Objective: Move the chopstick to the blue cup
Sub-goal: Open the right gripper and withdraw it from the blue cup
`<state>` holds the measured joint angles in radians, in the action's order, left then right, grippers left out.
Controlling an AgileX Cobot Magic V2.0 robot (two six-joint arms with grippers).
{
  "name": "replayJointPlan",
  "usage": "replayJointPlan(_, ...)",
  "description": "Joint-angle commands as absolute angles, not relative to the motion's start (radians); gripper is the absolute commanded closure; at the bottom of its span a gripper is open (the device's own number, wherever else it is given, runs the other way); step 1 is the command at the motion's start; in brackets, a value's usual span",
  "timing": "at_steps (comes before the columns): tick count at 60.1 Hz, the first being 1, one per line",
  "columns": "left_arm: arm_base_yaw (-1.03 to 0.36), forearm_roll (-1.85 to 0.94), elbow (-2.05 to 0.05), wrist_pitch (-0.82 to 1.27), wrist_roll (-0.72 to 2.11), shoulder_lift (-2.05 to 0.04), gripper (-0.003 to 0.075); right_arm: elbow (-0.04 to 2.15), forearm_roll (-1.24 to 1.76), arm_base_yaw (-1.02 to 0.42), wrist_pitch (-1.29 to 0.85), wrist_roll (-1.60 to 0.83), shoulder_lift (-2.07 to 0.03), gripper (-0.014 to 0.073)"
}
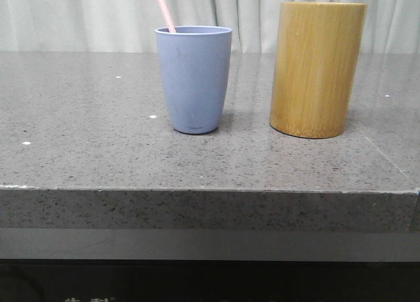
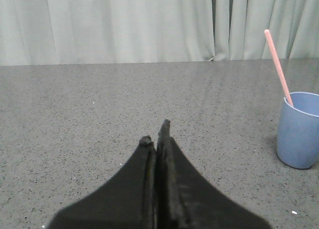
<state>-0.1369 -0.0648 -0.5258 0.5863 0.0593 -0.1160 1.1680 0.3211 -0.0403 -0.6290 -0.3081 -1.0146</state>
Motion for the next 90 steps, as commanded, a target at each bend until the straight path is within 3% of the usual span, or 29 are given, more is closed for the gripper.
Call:
replayJointPlan(1,-0.137,-0.075,-0.551,0.502,0.051,-0.131,0.0739,1.063,0.321,-0.038,-0.496,-0.349,-0.899,0.0671)
replayJointPlan(19,-0.137,-0.075,-0.551,0.502,0.051,-0.131,0.0739,0.604,0.338,-0.038,-0.317,-0.353,-0.484,0.0671)
replayJointPlan(39,-0.137,-0.075,-0.551,0.502,0.051,-0.131,0.0739,0.412,0.393,-0.038,-0.358,-0.353,-0.166,0.0671)
replayJointPlan(90,-0.137,-0.075,-0.551,0.502,0.051,-0.131,0.0739,0.405,0.394,-0.038,-0.359,-0.353,-0.138,0.0671)
